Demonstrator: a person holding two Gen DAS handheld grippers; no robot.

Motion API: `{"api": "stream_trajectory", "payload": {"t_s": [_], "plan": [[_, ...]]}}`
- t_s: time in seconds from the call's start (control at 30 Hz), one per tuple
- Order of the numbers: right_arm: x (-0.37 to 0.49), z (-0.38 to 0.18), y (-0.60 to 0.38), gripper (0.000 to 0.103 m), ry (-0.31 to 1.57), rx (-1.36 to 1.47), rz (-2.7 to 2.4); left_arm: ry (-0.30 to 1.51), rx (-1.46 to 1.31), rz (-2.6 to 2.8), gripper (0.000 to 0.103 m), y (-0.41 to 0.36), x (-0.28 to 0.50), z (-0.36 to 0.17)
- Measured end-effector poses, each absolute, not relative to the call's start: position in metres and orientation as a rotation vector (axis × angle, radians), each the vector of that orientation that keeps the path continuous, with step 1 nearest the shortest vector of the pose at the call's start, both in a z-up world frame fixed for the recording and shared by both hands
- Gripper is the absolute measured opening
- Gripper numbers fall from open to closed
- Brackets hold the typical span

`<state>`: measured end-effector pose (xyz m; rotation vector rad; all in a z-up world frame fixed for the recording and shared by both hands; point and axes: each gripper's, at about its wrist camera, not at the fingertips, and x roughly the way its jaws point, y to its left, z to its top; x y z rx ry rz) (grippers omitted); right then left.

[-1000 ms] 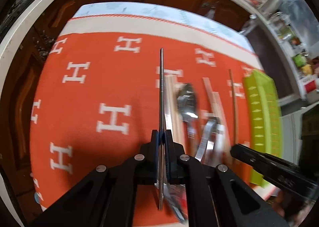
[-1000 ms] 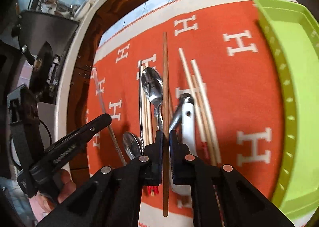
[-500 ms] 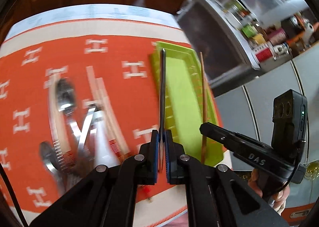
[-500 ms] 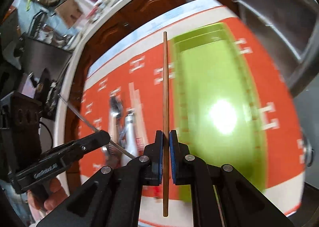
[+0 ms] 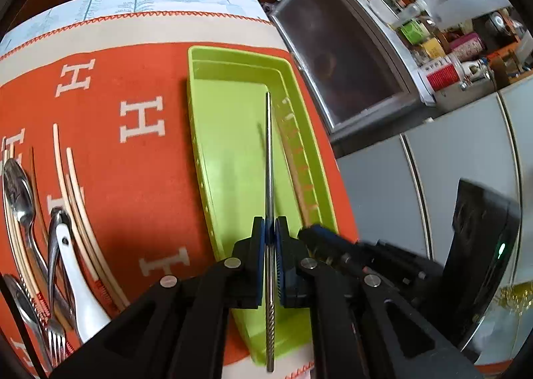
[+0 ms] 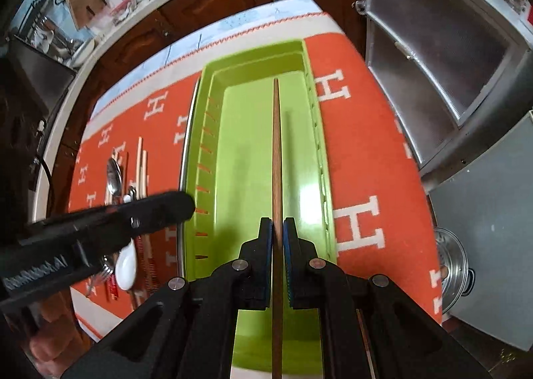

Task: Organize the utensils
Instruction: 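Carry both chopsticks into the green tray and open both tools, then move the left tool to a metal spoon while the right tool reaches the white ceramic spoon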

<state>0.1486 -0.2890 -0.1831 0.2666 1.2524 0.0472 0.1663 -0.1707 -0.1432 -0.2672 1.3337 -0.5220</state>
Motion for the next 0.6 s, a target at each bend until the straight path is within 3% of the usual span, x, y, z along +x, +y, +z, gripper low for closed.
{"api": "stream_trajectory", "payload": {"t_s": [0.1,0.13,0.27,0.37,0.53,0.6], "plan": [[0.151,-0.201,-0.283,0.016,1.282,0.28,0.029,1.321,-0.256,-0.461,0.004,-0.171,0.177,-0.154],[0.151,-0.205,-0.285,0.025,1.283,0.291,0.027,1.315,-0.256,-0.444,0.004,-0.171,0.181,-0.156],[0.15,-0.202,-0.283,0.035,1.247,0.314,0.045,1.289,-0.273,-0.466,0.018,-0.164,0.183,-0.157],[0.148,-0.192,-0.276,0.036,1.229,0.287,0.031,1.247,-0.243,-0.459,0.034,-0.16,0.178,-0.146],[0.139,-0.181,-0.276,0.036,1.203,0.285,0.027,1.277,-0.205,-0.451,0.045,-0.141,0.168,-0.135],[0.137,-0.177,-0.272,0.036,1.19,0.274,0.013,1.28,-0.181,-0.437,0.046,-0.132,0.162,-0.132]]}}
